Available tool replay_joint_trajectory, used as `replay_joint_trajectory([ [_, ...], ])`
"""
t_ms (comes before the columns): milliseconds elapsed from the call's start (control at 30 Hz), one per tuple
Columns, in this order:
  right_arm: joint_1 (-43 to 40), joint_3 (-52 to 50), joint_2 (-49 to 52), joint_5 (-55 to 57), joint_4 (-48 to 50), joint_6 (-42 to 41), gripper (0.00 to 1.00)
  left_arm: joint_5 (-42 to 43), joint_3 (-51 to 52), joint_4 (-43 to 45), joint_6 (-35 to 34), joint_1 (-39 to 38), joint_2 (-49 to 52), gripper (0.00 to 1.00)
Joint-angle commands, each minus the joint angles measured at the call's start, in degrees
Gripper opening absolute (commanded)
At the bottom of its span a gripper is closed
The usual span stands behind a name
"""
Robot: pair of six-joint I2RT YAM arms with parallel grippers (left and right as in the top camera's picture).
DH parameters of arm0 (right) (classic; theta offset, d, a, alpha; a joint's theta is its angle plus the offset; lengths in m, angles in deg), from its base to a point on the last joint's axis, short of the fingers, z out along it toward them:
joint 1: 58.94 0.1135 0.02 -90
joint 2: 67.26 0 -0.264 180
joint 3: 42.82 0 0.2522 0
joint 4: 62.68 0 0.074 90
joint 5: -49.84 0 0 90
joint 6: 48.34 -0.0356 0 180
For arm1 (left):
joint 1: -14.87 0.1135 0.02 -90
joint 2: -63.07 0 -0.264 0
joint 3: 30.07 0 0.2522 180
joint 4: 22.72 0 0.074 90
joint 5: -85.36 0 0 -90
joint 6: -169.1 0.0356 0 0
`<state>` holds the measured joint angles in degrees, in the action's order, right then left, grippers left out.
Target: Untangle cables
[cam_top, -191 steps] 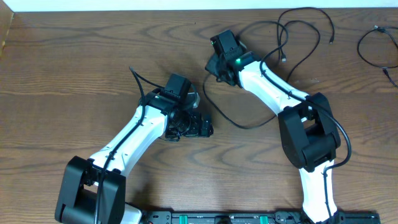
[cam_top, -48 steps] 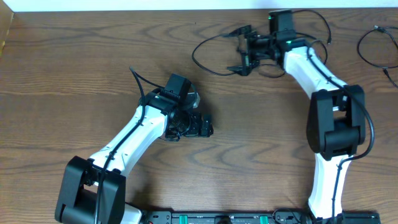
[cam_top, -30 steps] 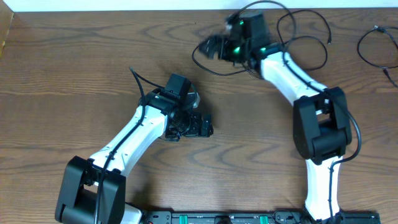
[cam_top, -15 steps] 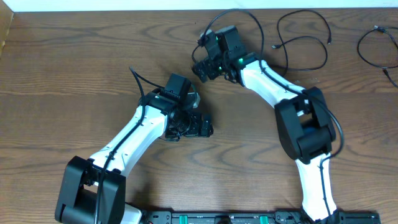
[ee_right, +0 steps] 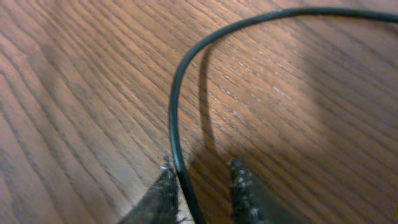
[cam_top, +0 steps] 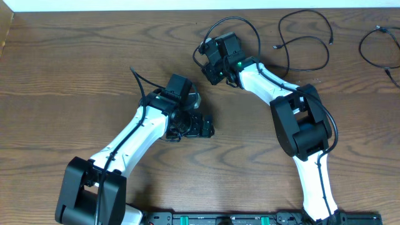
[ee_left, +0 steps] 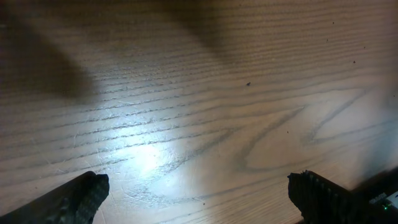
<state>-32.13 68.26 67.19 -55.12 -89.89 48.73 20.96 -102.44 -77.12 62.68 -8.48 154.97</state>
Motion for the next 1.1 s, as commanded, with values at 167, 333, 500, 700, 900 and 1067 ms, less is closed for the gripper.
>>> replay_joint_trajectory([
  [167,-0.3,0.3,-1.4,-0.4,0.5,0.3,0.01,0.3,-0.7,-0.2,1.0,-0.1,0.0,0.98],
  [333,-4.0,3.7,-5.4,0.8,-1.8,0.3,0.01,0.3,-0.7,-0.2,1.0,-0.1,0.0,0.98],
  [500,-10.3,6.4,-8.3,14.1,-2.6,0.3,0.01,0.3,-0.7,-0.2,1.0,-0.1,0.0,0.98],
  [700,-21.3,7.2,-8.1,14.1,0.0,-3.7,0.01,0.3,-0.7,-0.2,1.0,-0.1,0.0,0.98],
  [900,-28.2,7.2,-5.7,5.3,2.4,-12.5,0.01,0.3,-0.7,-0.2,1.0,-0.1,0.0,0.98],
  [1067,-29.9,7.2,-0.4,0.6,4.7,-17.6,0.01,0.3,-0.7,-0.2,1.0,-0.1,0.0,0.98],
])
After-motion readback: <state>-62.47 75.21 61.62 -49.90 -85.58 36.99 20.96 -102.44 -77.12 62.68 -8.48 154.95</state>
